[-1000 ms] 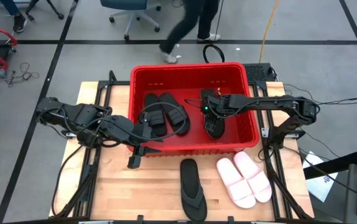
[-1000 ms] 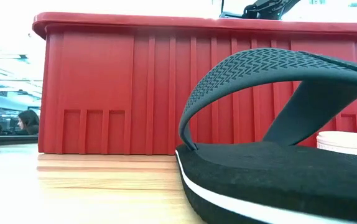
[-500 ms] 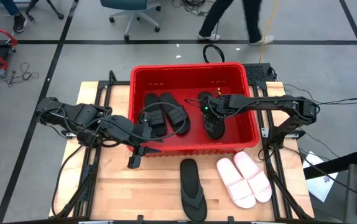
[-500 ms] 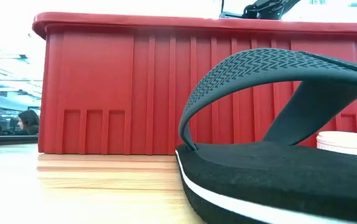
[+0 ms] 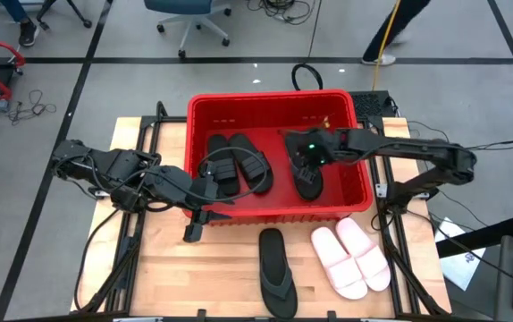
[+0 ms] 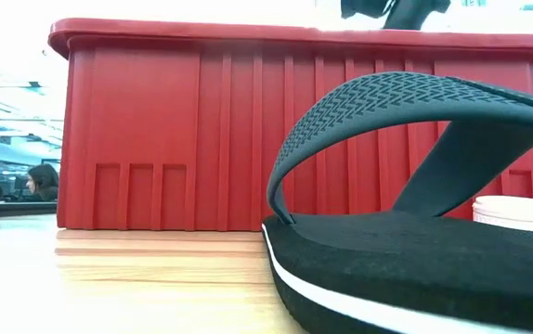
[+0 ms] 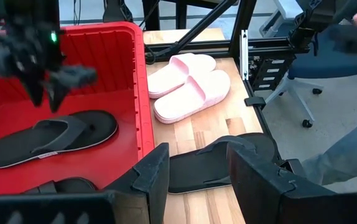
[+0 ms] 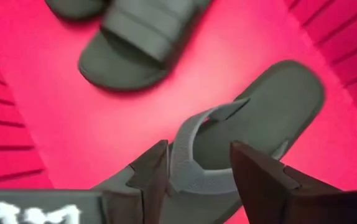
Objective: Pick and place slides into bin
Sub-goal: Put the black slipper into the red red container
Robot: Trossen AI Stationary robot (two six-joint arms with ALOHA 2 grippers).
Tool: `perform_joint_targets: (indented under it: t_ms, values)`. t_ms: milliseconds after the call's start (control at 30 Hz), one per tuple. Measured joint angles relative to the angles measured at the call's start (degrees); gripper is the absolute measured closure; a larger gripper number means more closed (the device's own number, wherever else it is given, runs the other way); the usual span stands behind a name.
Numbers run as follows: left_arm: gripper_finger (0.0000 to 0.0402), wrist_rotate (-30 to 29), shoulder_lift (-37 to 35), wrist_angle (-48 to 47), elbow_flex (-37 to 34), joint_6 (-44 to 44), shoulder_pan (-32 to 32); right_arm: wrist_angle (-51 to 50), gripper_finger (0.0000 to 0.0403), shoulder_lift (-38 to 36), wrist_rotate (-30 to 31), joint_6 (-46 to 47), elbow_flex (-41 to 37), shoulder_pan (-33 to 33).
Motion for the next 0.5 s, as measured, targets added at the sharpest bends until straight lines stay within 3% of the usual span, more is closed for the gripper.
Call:
perform_joint_targets:
  t_ms: [267, 500]
  values:
    - [0.0245, 0.00, 0.00, -0.04, 0.00, -0.02, -0.01, 0.66, 0.0267, -13.68, -0.15, -1.33, 0.00, 2.34]
    - [0.0245, 1.04, 2.37, -0.04, 0.04, 0.00, -0.04, 3.95, 0.0288, -22.82, -2.64, -9.46, 0.00, 12.08]
